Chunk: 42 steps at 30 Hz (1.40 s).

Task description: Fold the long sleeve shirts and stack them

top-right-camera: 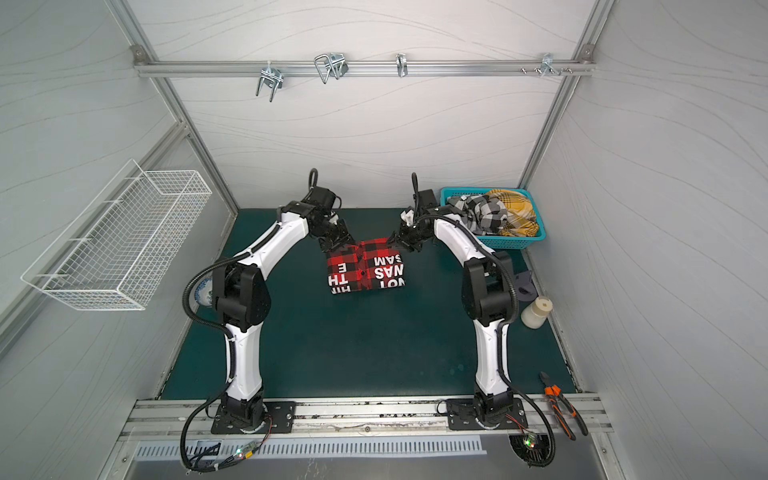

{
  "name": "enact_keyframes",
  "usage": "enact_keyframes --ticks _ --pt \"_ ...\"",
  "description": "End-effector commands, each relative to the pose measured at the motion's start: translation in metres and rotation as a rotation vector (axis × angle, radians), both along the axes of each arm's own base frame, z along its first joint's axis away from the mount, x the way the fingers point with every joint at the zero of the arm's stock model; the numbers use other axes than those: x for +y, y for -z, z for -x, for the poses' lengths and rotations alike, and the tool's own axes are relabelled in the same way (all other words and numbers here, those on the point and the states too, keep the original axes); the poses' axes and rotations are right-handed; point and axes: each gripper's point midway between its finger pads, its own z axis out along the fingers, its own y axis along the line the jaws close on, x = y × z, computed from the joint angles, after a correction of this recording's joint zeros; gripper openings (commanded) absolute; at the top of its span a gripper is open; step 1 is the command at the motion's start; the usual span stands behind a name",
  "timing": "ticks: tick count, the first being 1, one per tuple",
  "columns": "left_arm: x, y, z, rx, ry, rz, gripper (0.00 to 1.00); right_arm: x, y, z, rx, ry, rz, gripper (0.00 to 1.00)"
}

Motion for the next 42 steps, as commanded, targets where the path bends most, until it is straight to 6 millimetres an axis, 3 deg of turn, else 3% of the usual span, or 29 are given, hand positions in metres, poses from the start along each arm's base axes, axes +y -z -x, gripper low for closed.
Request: enact_keyframes --ticks 1,6,11,14,18,21,24,27,29,31,35,37,39,42 --pt "0.014 0.041 -0.010 0.051 0.018 -0.058 0.37 -0.005 0.042 -0.002 0.030 -0.023 0.044 0.24" --pt "0.006 0.064 -0.011 0.103 0.061 -0.081 0.36 -0.012 0.080 0.018 0.108 -0.023 0.094 0.21" --pt "0.005 0.082 0.013 0.165 0.083 -0.122 0.35 -0.016 0.088 0.046 0.145 -0.023 0.112 0.19" --pt "0.001 0.089 0.038 0.186 0.119 -0.152 0.35 -0.015 0.090 0.074 0.171 -0.043 0.124 0.17" --pt "-0.004 0.096 0.096 0.231 0.164 -0.164 0.33 -0.027 0.094 0.130 0.198 -0.071 0.228 0.11" --pt "-0.004 0.080 0.132 0.211 0.157 -0.117 0.34 -0.044 0.080 0.168 0.193 -0.058 0.237 0.11" --pt "0.010 0.036 0.134 0.098 0.131 -0.128 0.44 -0.058 0.050 0.188 0.142 -0.034 0.218 0.18" --pt "0.036 0.003 0.120 0.009 0.119 -0.185 0.50 -0.067 0.026 0.183 0.074 0.001 0.200 0.42" --pt "0.055 0.006 0.116 0.035 0.090 -0.176 0.49 -0.074 0.026 0.167 0.079 0.025 0.190 0.53" --pt "0.073 0.016 0.120 0.094 0.040 -0.113 0.48 -0.064 0.025 0.148 0.097 0.000 0.104 0.61" --pt "0.089 0.033 0.134 0.137 -0.057 0.014 0.52 -0.034 0.032 0.110 0.109 -0.100 0.032 0.65" --pt "0.086 0.039 0.140 0.144 -0.068 0.055 0.54 -0.026 0.038 0.089 0.091 -0.114 0.045 0.66" --pt "0.082 0.046 0.141 0.149 -0.076 0.081 0.63 -0.021 0.047 0.074 0.094 -0.119 0.053 0.67" --pt "0.088 0.066 0.135 0.179 -0.110 0.071 0.63 -0.017 0.064 0.062 0.126 -0.128 0.068 0.68"
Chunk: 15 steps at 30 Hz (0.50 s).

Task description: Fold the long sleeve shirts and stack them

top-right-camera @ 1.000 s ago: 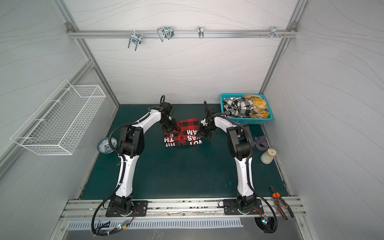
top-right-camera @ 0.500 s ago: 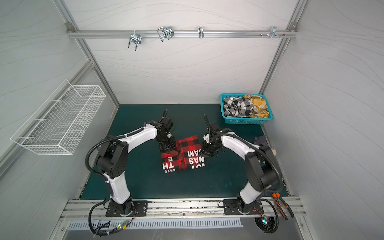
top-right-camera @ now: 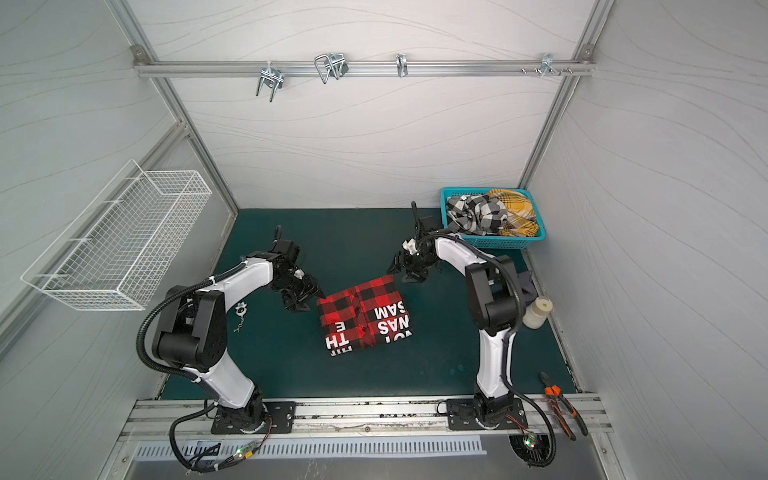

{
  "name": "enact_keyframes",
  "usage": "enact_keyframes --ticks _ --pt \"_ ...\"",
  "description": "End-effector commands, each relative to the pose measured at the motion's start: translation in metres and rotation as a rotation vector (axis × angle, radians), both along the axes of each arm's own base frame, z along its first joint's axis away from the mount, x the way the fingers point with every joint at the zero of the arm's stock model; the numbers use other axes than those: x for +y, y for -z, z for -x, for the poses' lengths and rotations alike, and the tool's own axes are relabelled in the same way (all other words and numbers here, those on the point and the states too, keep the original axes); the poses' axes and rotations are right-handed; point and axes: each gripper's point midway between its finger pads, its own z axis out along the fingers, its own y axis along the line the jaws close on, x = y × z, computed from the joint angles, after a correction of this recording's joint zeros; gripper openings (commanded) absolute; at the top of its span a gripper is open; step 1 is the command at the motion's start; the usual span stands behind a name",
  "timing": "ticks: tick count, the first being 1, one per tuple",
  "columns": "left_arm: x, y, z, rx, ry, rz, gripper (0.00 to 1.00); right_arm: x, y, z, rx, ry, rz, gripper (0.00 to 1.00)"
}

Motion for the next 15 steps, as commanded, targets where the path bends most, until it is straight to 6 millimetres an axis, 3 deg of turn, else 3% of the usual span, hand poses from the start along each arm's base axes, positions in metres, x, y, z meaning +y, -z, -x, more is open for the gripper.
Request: enact_keyframes --ticks 1,8,15 --pt "-0.007 0.002 -0.029 -0.065 -0.031 0.055 0.62 0.007 0.006 -0.002 0.022 -0.052 -0.013 0.68" --pt "-0.006 0.015 -0.050 -0.064 -0.080 0.075 0.45 0.018 0.028 -0.006 0.053 -0.059 -0.029 0.61" --pt "-0.014 0.014 -0.056 -0.065 -0.066 0.121 0.23 0.027 0.029 -0.009 0.049 -0.048 -0.059 0.35"
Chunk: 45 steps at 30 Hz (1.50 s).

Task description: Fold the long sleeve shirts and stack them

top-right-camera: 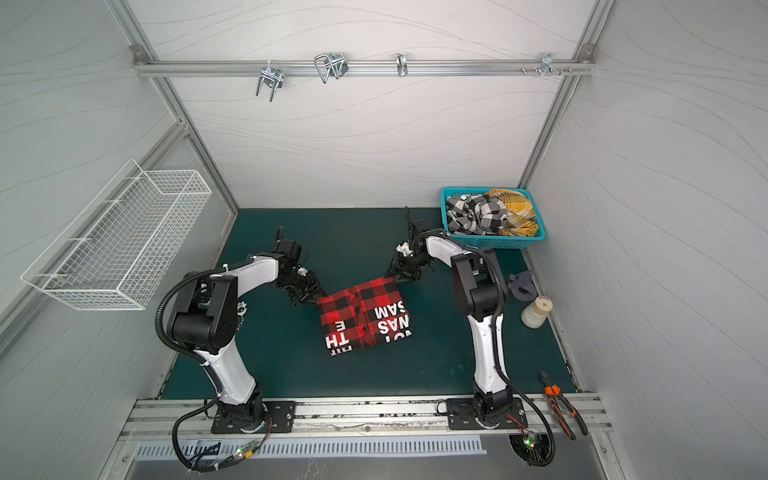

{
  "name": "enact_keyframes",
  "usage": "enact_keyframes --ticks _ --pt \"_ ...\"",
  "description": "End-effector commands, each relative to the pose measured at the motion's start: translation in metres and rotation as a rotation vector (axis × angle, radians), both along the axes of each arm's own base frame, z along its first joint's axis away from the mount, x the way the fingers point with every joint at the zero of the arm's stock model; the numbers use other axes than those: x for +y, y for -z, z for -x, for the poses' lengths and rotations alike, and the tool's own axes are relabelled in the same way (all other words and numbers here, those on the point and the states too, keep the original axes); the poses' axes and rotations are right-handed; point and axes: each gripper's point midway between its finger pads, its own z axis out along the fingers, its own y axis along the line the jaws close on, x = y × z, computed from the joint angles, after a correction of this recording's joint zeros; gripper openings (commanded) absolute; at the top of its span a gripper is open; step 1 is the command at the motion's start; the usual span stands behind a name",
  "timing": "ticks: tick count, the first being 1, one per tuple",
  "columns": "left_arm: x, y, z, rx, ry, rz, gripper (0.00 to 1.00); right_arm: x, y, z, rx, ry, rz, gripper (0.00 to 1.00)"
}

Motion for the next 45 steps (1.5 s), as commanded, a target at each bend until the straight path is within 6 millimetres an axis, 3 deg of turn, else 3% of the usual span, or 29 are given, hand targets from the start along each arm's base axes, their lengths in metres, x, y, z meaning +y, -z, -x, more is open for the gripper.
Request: enact_keyframes --ticks 1,5,7,14,17,22,25,27,30,32,37,40,42,45 --pt "-0.010 -0.009 -0.019 -0.050 0.006 0.056 0.19 0.008 -0.007 -0.003 -0.014 -0.004 -0.034 0.29" --pt "-0.012 -0.018 -0.025 -0.071 0.008 0.069 0.00 0.004 -0.019 -0.004 -0.048 0.015 -0.032 0.11" --pt "-0.013 -0.028 -0.030 -0.099 0.009 0.076 0.00 -0.001 -0.028 -0.004 -0.067 0.034 -0.033 0.02" --pt "-0.021 -0.060 -0.058 -0.227 0.035 0.104 0.00 -0.024 -0.037 0.000 -0.092 0.096 -0.007 0.00" --pt "-0.026 -0.054 -0.073 -0.252 0.034 0.124 0.00 -0.031 -0.028 -0.004 -0.082 0.126 0.003 0.00" --pt "-0.046 -0.026 -0.101 -0.220 0.040 0.182 0.00 -0.041 -0.005 -0.017 -0.043 0.172 0.031 0.00" --pt "-0.062 -0.025 -0.114 -0.233 0.079 0.198 0.00 -0.044 0.006 -0.019 -0.029 0.176 0.049 0.00" --pt "-0.068 -0.025 -0.120 -0.236 0.096 0.182 0.03 -0.046 0.010 -0.019 -0.023 0.175 0.069 0.12" --pt "-0.069 -0.023 -0.126 -0.227 0.084 0.182 0.28 -0.055 0.001 -0.020 -0.042 0.188 0.104 0.41" --pt "-0.066 -0.032 -0.128 -0.249 0.078 0.185 0.38 -0.064 -0.015 -0.020 -0.085 0.201 0.145 0.49" --pt "-0.055 -0.072 -0.106 -0.295 0.087 0.139 0.48 -0.092 -0.056 -0.002 -0.182 0.227 0.268 0.61" --pt "-0.029 -0.091 -0.074 -0.300 0.055 0.004 0.52 -0.093 -0.055 0.004 -0.178 0.217 0.265 0.66" --pt "-0.021 -0.097 -0.050 -0.288 0.050 -0.034 0.52 -0.088 -0.049 0.004 -0.147 0.192 0.243 0.60" --pt "-0.033 -0.094 -0.010 -0.258 0.094 -0.008 0.47 -0.069 -0.051 0.001 -0.139 0.156 0.206 0.49"
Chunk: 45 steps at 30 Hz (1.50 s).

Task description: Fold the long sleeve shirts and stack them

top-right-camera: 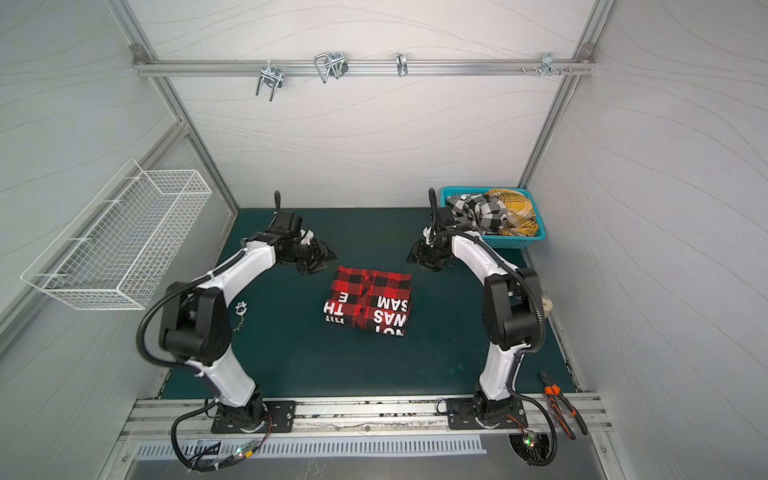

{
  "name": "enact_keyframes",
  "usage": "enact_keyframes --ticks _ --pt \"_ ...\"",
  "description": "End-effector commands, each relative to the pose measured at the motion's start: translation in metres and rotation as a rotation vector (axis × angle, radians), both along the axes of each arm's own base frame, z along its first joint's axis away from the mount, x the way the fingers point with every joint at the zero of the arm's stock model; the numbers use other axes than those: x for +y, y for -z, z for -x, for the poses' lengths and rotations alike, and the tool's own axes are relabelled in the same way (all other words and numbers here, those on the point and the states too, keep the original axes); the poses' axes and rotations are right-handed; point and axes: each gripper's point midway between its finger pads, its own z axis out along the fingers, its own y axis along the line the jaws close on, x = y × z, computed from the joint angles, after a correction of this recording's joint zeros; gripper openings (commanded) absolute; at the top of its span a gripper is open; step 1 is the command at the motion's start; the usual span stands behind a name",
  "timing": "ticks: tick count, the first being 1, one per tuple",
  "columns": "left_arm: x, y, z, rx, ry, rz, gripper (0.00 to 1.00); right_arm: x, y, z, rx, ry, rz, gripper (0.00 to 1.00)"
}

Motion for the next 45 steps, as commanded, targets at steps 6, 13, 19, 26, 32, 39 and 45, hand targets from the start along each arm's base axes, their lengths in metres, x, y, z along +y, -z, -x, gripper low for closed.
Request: enact_keyframes --ticks 6,13,19,26,32,39,45 --pt "-0.026 0.054 0.078 0.184 0.081 0.022 0.36 0.045 0.001 0.046 0.051 -0.103 0.070 0.32" --pt "-0.025 0.093 0.073 0.242 0.071 -0.002 0.31 0.078 0.012 0.115 0.099 -0.139 0.015 0.25" --pt "-0.038 0.116 0.047 0.262 0.087 0.027 0.29 0.081 0.056 0.134 0.207 -0.124 0.022 0.16" --pt "-0.030 0.139 0.075 0.349 0.072 0.009 0.29 0.043 0.089 0.138 0.288 -0.038 0.116 0.11" --pt "-0.055 0.111 0.110 0.327 0.151 0.043 0.33 0.022 0.069 0.139 0.262 -0.016 0.153 0.10" --pt "-0.040 0.060 0.057 0.196 0.093 0.018 0.39 0.048 0.001 0.121 0.096 -0.078 0.087 0.17" --pt "-0.037 0.092 0.018 0.260 0.094 -0.004 0.33 0.092 0.012 0.094 0.117 -0.134 0.009 0.17"
